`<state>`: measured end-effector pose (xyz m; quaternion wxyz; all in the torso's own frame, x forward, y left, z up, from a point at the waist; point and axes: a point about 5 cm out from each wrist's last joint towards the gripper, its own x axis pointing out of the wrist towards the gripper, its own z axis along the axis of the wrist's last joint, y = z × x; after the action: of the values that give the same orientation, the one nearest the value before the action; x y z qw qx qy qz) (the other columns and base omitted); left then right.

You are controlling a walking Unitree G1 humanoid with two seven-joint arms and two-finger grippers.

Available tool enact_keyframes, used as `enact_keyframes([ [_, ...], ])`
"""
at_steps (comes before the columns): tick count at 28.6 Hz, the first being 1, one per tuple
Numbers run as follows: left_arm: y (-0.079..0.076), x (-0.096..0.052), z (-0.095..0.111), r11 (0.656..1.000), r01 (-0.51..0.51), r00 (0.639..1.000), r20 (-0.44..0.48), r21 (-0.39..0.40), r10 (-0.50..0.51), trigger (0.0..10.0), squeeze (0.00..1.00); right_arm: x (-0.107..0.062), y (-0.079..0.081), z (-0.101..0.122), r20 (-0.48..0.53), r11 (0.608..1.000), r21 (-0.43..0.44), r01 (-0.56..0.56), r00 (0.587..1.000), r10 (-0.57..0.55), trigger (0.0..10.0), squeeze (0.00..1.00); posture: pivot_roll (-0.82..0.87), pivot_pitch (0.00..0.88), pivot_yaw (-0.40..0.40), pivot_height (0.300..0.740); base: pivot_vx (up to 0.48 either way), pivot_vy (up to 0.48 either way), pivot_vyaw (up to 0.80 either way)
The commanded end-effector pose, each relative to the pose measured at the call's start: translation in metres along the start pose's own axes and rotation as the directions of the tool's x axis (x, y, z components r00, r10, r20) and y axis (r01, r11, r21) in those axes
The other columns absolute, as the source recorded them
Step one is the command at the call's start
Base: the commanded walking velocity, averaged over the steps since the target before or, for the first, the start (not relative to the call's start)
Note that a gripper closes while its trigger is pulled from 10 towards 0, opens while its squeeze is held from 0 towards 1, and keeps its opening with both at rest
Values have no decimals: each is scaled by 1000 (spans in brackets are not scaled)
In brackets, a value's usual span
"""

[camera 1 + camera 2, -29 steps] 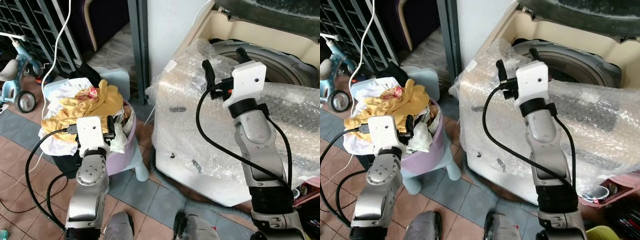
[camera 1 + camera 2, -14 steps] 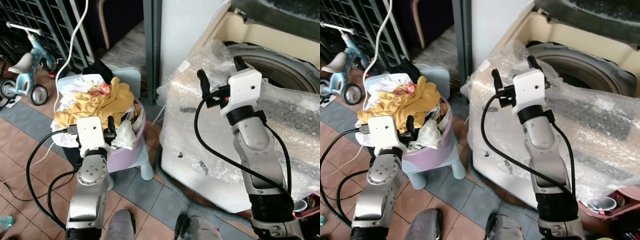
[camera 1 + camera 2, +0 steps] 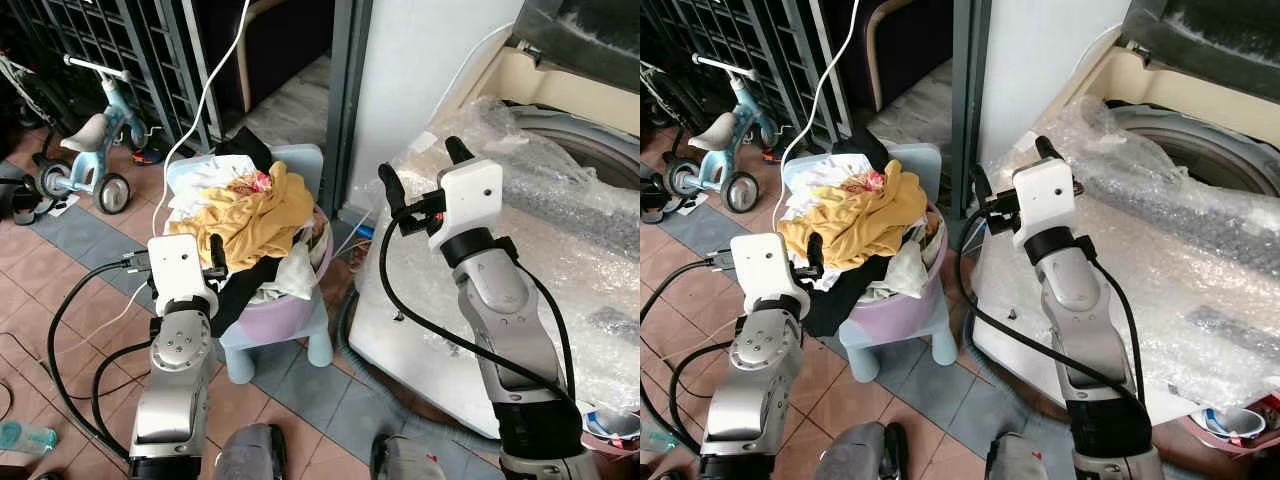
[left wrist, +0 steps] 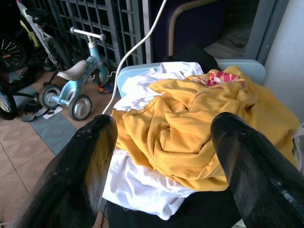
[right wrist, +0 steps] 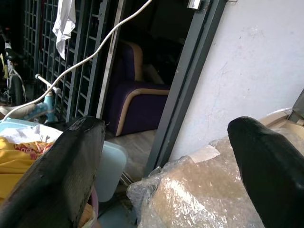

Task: Clothes washing

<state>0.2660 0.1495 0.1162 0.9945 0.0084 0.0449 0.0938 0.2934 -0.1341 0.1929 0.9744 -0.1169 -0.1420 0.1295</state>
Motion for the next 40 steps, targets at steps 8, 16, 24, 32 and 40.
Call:
enact_keyframes([
  [8, -2, 1, -1, 1000, 6, 1000, -14, 9, -6, 10000, 0, -8, 14, -5, -31, 997, 56, -59, 998, 61, 10000, 0, 33, 109, 15, 728, 0, 480, 0],
  [16, -3, 1, 5, 1000, 17, 1000, 23, -1, -17, 10000, 0, -8, 14, -6, -35, 996, 52, -72, 997, 74, 10000, 0, 37, 113, 13, 728, 0, 221, 0],
  [24, 3, 1, 0, 1000, 6, 1000, -3, 6, -6, 10000, 0, -5, 15, -7, -35, 996, 57, -67, 997, 69, 10000, 0, 52, 125, 36, 728, 0, 0, 0],
  [32, 1, -1, 0, 1000, 5, 1000, 0, 5, -5, 10000, 0, -6, 21, -6, -30, 994, 60, -94, 995, 96, 10000, 0, 64, 143, 22, 728, 0, 0, 0],
  [40, 1, -4, -2, 1000, 0, 1000, -4, -1, 0, 10000, 0, -2, 22, -4, -23, 992, 50, -117, 993, 118, 10000, 0, 64, 152, 5, 728, 0, 0, 500],
])
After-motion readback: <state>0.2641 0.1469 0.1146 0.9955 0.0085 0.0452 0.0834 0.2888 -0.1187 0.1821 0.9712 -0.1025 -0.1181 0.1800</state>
